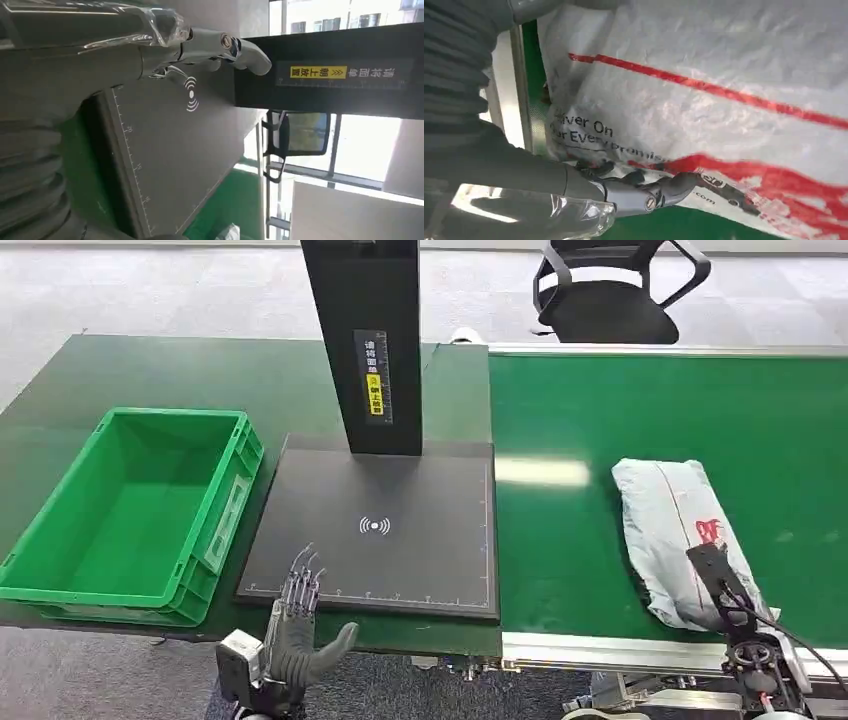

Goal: Moved the parcel from conveyor to table for the left to box.

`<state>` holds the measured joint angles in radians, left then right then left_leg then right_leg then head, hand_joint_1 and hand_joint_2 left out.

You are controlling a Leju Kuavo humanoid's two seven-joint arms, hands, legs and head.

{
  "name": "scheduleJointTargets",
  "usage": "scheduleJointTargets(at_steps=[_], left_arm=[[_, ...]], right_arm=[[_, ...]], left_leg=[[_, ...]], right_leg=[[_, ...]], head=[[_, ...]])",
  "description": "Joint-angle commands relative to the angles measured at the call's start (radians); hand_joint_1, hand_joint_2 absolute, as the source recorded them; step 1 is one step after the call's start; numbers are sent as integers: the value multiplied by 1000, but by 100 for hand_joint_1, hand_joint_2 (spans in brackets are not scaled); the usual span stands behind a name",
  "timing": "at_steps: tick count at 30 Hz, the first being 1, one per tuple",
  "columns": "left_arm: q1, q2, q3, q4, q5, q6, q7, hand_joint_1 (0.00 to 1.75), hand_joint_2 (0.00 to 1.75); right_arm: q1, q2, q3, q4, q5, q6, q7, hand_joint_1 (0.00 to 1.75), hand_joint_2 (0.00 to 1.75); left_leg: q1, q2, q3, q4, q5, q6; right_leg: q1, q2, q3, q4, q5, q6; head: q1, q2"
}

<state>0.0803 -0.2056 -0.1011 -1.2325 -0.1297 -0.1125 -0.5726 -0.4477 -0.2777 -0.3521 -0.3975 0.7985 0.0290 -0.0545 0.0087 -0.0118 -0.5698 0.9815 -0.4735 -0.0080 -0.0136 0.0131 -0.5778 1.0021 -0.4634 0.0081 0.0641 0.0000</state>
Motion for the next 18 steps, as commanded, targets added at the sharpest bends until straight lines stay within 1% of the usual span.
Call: scheduleJointTargets(at_steps=[1,7,12,13,15,16,17,18], left_arm=[[-27,-3,15,46,-1,-7,11,0,175],[-20,-4,20,38,-2,-8,13,0,175],[-19,-3,20,43,-3,-10,13,0,175],[-18,-3,20,43,-4,-12,13,0,175],[-11,-4,20,41,-5,-14,12,0,175],[-7,-4,21,39,-5,-15,11,0,175],[-2,-6,22,33,-8,-12,6,0,175],[1,-7,21,32,-9,-11,5,0,175]], right_arm=[[-25,23,87,73,57,-6,57,175,175],[-49,32,85,78,69,3,61,175,175],[-52,50,32,66,52,-37,13,175,175],[-50,55,18,59,39,-51,-3,175,175],[-51,66,-44,37,-17,-107,-82,175,175],[-56,66,-57,34,-29,-113,-97,175,175],[-60,84,-132,-2,-112,-174,-219,175,175],[-70,82,-130,-3,-111,-169,-217,175,175]], left_leg=[[1,1,2,-1,0,0],[1,2,3,-1,0,0],[1,1,4,-1,0,0],[1,2,4,-1,0,0],[1,1,3,-1,0,0],[1,2,4,-1,-1,0],[1,2,5,-2,-1,0],[0,2,3,-1,0,0]], right_leg=[[1,-1,2,-2,0,-1],[1,0,3,-2,0,-1],[1,0,4,-1,0,-1],[1,0,5,-2,0,-1],[1,0,4,-1,0,-1],[1,0,5,-2,0,-1],[1,0,5,-2,0,-1],[0,1,3,-1,0,0]], head=[[0,0],[0,0],[0,0],[0,0],[0,0],[0,0],[0,0],[0,0]])
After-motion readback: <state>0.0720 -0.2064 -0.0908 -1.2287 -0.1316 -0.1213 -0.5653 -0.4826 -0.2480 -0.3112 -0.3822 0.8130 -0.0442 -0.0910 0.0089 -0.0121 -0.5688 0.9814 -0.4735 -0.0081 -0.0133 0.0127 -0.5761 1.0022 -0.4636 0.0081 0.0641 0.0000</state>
